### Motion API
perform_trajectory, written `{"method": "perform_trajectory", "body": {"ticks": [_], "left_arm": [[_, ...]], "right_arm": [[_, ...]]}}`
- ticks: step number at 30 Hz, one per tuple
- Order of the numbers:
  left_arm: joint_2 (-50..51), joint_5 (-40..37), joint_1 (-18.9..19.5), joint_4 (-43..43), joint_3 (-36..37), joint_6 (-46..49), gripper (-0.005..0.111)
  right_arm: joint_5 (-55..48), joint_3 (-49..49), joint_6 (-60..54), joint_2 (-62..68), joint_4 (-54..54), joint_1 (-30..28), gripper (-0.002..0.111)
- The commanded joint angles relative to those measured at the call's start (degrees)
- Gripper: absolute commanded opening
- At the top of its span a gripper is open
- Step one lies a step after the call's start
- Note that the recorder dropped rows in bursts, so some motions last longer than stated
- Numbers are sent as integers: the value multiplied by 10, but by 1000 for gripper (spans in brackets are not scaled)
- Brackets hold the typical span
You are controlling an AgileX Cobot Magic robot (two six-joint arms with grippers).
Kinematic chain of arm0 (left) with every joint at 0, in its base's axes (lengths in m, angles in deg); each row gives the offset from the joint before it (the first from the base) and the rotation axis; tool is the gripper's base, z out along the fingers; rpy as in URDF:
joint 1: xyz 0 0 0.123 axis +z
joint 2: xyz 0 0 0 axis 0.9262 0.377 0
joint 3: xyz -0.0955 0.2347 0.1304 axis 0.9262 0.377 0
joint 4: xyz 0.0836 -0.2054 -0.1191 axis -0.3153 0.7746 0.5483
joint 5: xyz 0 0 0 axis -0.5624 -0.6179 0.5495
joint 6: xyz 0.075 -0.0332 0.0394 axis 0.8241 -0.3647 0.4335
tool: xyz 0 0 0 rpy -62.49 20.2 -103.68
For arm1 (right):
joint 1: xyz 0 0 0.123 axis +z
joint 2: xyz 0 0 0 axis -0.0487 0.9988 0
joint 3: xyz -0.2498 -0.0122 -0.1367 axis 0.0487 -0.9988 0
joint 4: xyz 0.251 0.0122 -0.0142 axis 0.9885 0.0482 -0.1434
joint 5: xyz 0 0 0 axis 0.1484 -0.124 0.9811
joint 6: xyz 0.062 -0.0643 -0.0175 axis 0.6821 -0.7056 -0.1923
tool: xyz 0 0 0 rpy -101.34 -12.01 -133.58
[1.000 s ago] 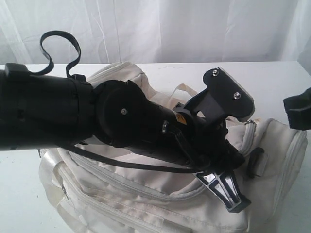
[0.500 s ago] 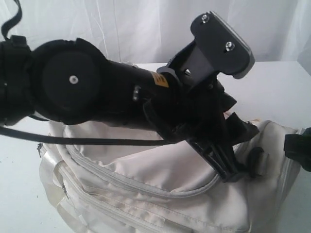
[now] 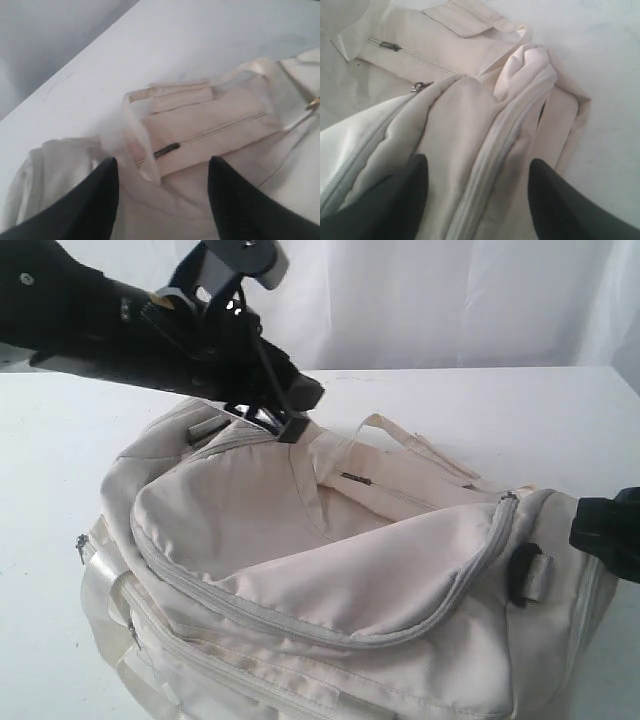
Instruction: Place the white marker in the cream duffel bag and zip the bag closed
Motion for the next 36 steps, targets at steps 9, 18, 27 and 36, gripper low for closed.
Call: {"method": "perform_trajectory", "body": {"ticks": [9, 18, 27, 36], "left_arm": [[-6, -57, 65, -124, 2, -4, 58], [1, -57, 109, -159, 2, -8, 58], [54, -59, 111, -153, 2, -34, 58], [98, -39, 111, -154, 2, -32, 45]], "right_arm": [[18, -3, -40, -3, 22, -2, 56], [19, -3, -50, -3, 25, -2, 56], [19, -3, -55, -3, 25, -2, 56], [-8, -3, -121, -3, 105, -2, 56]]}}
